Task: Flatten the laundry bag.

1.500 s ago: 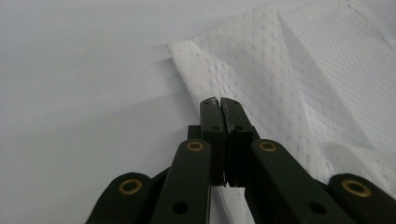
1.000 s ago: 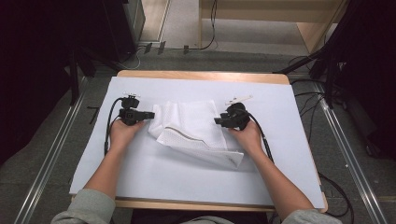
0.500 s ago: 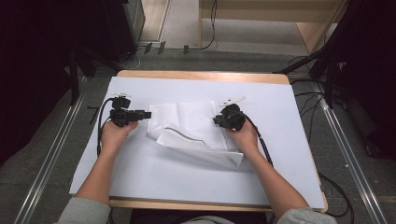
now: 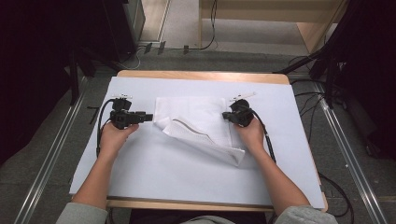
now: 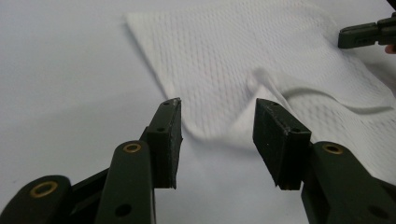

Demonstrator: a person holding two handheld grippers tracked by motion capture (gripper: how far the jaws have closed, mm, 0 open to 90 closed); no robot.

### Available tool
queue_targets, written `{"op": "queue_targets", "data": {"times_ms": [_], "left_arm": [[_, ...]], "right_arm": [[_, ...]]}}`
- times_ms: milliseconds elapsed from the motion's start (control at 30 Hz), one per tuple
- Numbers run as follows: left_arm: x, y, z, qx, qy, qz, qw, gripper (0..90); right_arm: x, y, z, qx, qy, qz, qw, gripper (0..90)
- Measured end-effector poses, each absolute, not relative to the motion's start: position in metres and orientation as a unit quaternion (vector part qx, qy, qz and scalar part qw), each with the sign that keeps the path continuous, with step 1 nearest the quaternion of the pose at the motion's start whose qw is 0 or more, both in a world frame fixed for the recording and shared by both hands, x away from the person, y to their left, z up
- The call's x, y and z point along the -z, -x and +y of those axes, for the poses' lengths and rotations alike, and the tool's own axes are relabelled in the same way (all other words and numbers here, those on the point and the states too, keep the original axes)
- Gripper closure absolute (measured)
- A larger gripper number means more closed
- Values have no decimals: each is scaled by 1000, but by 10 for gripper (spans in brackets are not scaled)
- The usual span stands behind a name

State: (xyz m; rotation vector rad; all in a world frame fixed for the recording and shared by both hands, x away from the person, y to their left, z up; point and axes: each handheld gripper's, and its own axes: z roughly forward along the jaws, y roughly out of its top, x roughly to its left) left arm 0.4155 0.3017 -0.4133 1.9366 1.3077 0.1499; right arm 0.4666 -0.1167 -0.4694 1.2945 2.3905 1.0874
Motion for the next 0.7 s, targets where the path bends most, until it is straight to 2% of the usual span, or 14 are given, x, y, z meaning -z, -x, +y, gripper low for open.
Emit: {"op": "queue_targets", "data": {"times_ms": [267,700], "left_arm": [[408,-411,284,-50,-777,486,396,515],[408,-418,247,-25,-806,448,387,472]], "right_arm": [[467,-472,-145,-377,-472,788,114,900],[473,-471,-137,-366,-473,793,117,895]]}}
